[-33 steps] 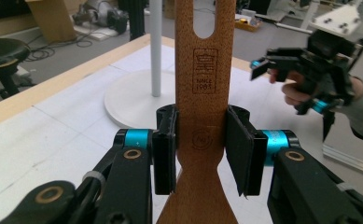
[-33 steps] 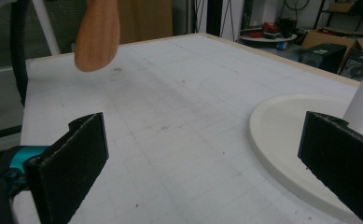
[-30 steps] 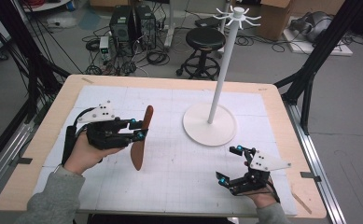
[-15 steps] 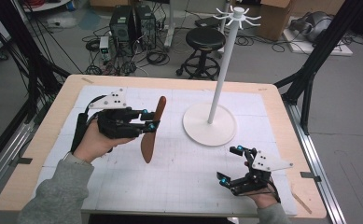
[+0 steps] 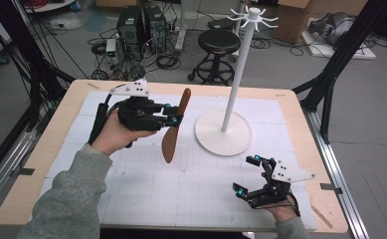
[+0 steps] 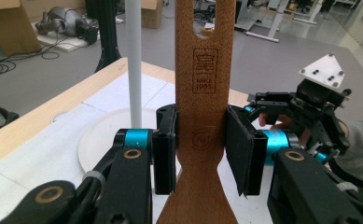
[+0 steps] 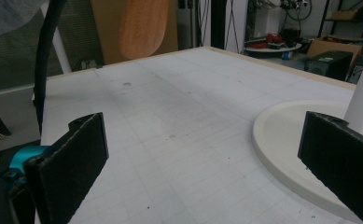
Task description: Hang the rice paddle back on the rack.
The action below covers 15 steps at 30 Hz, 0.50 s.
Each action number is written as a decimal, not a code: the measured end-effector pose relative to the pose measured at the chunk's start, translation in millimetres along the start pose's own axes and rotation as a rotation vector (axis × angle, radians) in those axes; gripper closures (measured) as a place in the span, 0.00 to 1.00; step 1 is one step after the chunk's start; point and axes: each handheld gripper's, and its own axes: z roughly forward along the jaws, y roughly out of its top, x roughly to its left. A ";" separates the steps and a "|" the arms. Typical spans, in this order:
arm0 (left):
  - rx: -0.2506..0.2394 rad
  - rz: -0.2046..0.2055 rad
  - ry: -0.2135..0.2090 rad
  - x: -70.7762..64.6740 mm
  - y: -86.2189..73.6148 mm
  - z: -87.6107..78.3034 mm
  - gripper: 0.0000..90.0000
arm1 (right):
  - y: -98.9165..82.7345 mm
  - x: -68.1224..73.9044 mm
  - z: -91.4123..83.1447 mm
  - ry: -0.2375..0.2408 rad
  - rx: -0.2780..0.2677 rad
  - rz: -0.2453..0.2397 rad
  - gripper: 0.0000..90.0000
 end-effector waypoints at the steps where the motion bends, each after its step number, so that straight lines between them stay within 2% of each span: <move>1: -0.001 0.000 -0.001 0.5 2.2 0.8 0.72 | -0.1 -0.4 -0.4 -0.002 -0.003 0.004 0.00; 15: -0.001 0.021 -0.007 9.0 28.1 9.0 0.72 | -0.7 0.0 2.3 0.004 0.009 0.006 0.00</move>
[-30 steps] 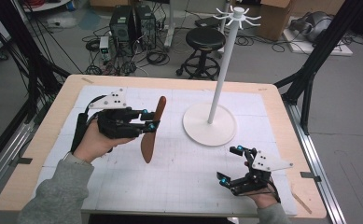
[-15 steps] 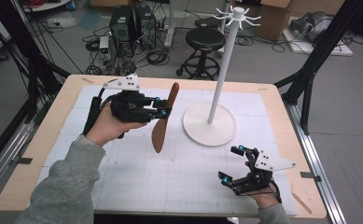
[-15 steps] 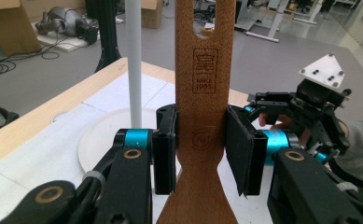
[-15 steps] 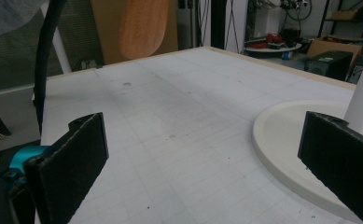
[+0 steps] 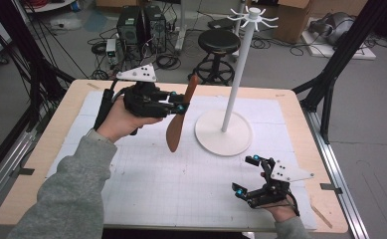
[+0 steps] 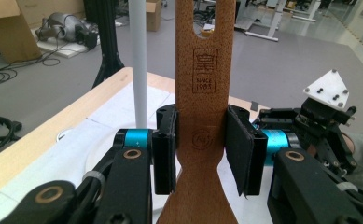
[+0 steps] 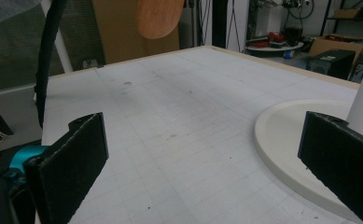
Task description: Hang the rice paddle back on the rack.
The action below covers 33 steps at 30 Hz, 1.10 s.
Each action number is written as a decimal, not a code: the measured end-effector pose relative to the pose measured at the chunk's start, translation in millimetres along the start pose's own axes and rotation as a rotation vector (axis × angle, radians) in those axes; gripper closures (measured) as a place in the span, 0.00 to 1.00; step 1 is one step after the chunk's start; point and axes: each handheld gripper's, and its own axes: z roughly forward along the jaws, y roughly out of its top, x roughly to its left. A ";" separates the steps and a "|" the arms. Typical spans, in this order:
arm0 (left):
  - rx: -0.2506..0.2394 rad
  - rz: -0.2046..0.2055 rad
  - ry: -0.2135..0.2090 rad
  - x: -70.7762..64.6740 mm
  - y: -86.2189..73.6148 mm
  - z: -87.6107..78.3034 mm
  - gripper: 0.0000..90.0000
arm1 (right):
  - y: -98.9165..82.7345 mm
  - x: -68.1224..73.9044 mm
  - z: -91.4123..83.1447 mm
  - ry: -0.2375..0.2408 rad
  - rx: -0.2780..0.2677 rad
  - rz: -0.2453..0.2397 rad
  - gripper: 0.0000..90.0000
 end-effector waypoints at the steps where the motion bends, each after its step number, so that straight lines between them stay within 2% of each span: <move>1: 0.001 0.001 -0.001 -0.1 1.5 1.1 0.72 | -0.1 -0.1 0.1 0.000 0.000 0.001 0.00; 10: 0.007 0.017 0.007 8.5 21.1 7.0 0.72 | -0.6 -0.3 0.4 0.003 -0.003 0.002 0.00; 19: 0.027 0.035 0.006 16.7 44.4 20.4 0.72 | -0.9 0.4 -1.3 -0.008 -0.006 0.006 0.00; 24: 0.009 0.038 -0.004 16.7 60.1 22.2 0.72 | -1.8 -0.1 -1.3 -0.006 -0.006 0.006 0.00; 30: 0.001 0.032 0.004 19.0 74.3 23.5 0.72 | -2.3 1.8 -2.2 -0.010 -0.010 0.011 0.00; 33: -0.003 0.042 0.003 16.6 81.7 24.8 0.72 | -2.5 1.8 -3.3 -0.010 -0.010 0.014 0.00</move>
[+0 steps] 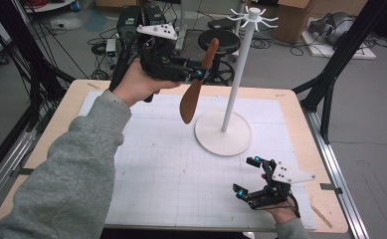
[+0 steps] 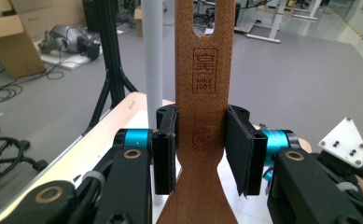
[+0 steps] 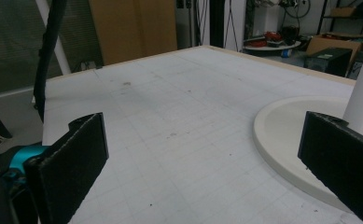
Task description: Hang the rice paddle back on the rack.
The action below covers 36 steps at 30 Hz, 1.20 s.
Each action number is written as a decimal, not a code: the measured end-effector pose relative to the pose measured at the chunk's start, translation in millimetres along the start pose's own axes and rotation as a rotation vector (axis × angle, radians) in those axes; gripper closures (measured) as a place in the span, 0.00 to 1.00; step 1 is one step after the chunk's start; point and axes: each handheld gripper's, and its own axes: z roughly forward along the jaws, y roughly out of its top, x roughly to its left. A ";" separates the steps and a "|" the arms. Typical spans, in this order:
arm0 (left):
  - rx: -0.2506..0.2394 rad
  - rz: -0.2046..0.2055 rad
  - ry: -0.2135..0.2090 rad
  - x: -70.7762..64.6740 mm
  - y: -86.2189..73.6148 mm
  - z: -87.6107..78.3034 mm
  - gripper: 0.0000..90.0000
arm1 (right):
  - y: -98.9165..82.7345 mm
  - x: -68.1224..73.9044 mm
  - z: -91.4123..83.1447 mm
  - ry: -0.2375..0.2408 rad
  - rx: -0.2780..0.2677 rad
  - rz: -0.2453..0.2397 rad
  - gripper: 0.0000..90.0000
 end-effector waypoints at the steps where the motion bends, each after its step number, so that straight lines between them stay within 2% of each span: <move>1: 0.002 0.004 -0.001 -1.0 2.6 0.7 0.72 | -0.1 -0.2 0.0 -0.001 -0.003 0.001 0.00; 7: 0.014 0.019 0.019 -0.9 17.8 6.8 0.72 | 0.1 -0.4 0.5 0.007 -0.003 -0.005 0.00; 9: 0.019 0.036 0.038 -3.1 22.9 9.7 0.72 | 0.2 -0.7 0.3 0.007 -0.008 -0.006 0.00; 16: 0.026 0.045 0.039 -2.8 36.5 18.2 0.72 | 0.2 -0.4 0.6 0.014 -0.005 -0.001 0.00; 24: 0.023 0.038 0.046 -0.9 46.4 26.8 0.72 | 0.6 -1.5 0.5 0.016 -0.005 -0.001 0.00; 29: 0.032 0.059 0.085 -0.5 50.0 32.8 0.72 | 0.5 -1.9 1.0 0.020 -0.008 -0.002 0.00; 36: 0.022 0.055 0.086 0.6 50.4 34.2 0.72 | 0.7 -2.1 1.1 0.021 -0.007 0.000 0.00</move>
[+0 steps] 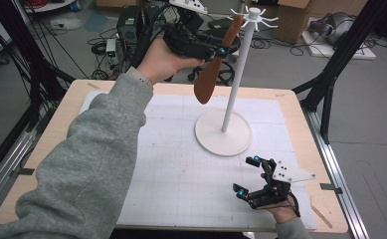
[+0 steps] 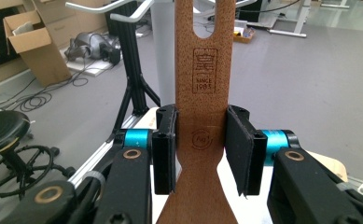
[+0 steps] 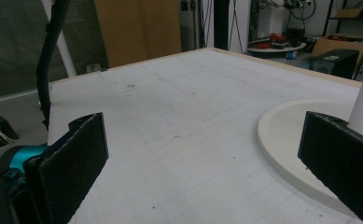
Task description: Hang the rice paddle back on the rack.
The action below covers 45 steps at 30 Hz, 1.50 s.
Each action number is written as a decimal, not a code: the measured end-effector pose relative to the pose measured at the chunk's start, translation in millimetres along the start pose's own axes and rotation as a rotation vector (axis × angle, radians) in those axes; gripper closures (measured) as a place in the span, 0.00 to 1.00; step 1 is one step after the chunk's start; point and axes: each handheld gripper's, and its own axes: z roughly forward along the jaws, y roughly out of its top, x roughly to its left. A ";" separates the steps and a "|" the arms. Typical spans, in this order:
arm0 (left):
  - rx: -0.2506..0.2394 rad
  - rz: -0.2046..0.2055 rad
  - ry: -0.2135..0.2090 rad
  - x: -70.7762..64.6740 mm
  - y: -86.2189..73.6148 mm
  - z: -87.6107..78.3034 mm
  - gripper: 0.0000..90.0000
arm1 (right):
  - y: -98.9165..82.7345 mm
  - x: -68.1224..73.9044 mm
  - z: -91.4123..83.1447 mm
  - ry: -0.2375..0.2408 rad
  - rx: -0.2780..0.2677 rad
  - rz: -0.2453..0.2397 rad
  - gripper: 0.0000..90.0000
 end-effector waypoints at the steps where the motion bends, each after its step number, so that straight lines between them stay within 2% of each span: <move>1: -0.004 0.000 0.002 -0.5 0.1 0.3 0.72 | -0.1 0.1 0.1 0.000 0.002 0.002 0.00; 14: 0.003 -0.015 0.007 0.0 0.1 6.5 0.72 | 0.1 -0.7 1.6 0.005 0.001 -0.001 0.00; 26: 0.000 0.018 0.002 -13.0 4.2 2.5 0.72 | 0.0 -0.3 2.9 0.013 0.008 -0.003 0.00; 30: 0.003 0.018 0.024 -12.3 3.7 5.5 0.72 | 0.4 0.5 3.1 0.012 0.008 -0.002 0.00; 31: -0.001 0.008 0.020 -11.8 3.4 6.3 0.72 | 0.3 0.2 3.3 0.011 0.007 -0.004 0.00; 45: 0.012 -0.005 0.040 -7.0 0.6 13.8 0.72 | 0.3 0.1 3.4 0.015 0.008 0.000 0.00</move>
